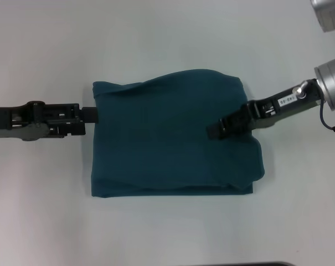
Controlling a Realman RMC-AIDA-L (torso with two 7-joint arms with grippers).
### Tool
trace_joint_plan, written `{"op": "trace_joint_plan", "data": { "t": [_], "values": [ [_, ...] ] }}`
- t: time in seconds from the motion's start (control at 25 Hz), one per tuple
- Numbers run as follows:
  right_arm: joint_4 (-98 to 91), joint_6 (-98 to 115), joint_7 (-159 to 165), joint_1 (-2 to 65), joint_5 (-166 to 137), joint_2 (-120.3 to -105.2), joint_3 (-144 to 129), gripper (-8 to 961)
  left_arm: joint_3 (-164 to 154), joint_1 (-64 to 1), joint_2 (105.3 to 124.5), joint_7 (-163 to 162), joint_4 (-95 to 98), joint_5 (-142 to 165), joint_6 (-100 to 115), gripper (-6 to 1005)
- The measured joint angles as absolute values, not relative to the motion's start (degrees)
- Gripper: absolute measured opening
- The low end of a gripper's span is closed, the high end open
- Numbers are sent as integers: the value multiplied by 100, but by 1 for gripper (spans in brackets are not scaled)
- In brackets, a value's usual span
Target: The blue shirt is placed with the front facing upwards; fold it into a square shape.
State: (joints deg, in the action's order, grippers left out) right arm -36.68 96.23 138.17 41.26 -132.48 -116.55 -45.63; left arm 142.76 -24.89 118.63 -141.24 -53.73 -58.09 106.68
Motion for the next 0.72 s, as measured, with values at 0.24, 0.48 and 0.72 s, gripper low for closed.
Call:
{"op": "trace_joint_plan", "data": {
  "t": [0.24,0.48,0.72],
  "values": [
    [-3700,9446,14060,4126,-13735,-11639,-4610,432,14350,-2490,11847,-14124,-5370,-5813,10667,795],
    [-3770,9367,14159,4058,-13791,-11422,-4508,431,14352,-2478,11854,-14126,-5369,-5818,10679,796],
    [-3918,9272,14407,3924,-13962,-11223,-4459,430,14352,-2497,11857,-14125,-5336,-5819,10668,796]
  ]
}}
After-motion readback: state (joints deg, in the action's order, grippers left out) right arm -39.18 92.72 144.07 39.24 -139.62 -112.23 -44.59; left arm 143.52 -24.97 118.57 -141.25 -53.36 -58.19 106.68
